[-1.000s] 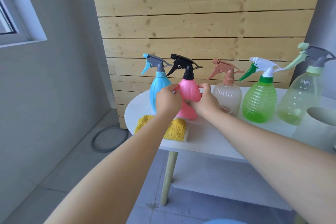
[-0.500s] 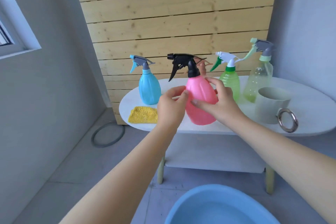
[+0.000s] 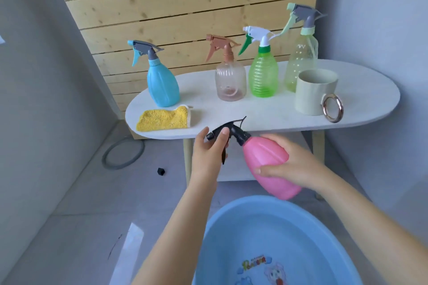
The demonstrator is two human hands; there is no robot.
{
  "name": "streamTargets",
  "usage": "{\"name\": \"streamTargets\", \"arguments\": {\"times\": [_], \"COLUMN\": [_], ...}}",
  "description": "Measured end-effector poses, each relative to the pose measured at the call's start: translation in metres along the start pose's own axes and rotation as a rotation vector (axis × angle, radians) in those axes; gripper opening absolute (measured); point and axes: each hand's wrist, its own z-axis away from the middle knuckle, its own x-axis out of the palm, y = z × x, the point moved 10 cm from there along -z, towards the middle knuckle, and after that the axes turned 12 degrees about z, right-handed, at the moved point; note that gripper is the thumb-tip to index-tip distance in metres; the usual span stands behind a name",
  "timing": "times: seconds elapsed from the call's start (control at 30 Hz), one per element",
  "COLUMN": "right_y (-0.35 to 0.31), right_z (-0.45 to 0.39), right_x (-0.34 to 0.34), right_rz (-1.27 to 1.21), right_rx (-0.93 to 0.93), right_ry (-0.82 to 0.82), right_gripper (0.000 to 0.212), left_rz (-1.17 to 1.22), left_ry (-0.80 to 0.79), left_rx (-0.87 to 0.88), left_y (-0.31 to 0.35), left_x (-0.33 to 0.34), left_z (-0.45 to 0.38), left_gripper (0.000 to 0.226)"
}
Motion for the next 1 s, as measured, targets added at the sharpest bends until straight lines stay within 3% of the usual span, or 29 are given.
{"name": "streamTargets", "arguments": {"times": [0.1,0.43,0.53,0.6,0.73,0.8,0.87,0.97,1.0], "right_y": [0.016,0.01,-0.01,-0.016,0.007,0.019,0.026,0.024,0.02], "right_z": [0.011,0.031,0.038,0.041,0.038,0.036,0.035,0.037,0.038], "right_x": [0.018,0.051,0.043,0.033,0.034,0.04,0.043,0.046,0.047], "right_rz": [0.093,0.401,0.753,0.788,0.688,0.57,0.44,0.454,0.488], "right_rx": [0.002,-0.085,-0.222,-0.269,-0.105,-0.063,-0.039,-0.077,-0.11], "right_ry": [-0.055,0.054,0.307,0.421,0.199,0.08,0.022,0.012,0.021], "right_gripper": [0.082,0.085,0.086,0.085,0.084,0.086,0.088,0.089,0.089], "left_rz": [-0.208,-0.367,-0.487,-0.411,-0.311,-0.39,-0.418,-0.513,-0.576], "left_ry": [-0.034,-0.01,0.025,-0.035,-0.395,-0.52,-0.522,-0.349,-0.273], "left_rx": [0.041,0.014,-0.051,-0.14,-0.185,-0.147,-0.114,0.005,0.038], "left_y": [-0.005,-0.013,-0.025,-0.038,-0.04,-0.038,-0.037,-0.027,-0.024], "left_x": [-0.009,-0.039,-0.046,-0.044,-0.022,-0.014,-0.013,-0.022,-0.027], "left_z": [-0.004,0.002,0.01,0.017,0.031,0.038,0.039,0.029,0.025], "left_gripper": [0.029,0.033,0.028,0.026,0.028,0.046,0.053,0.011,0.022]}}
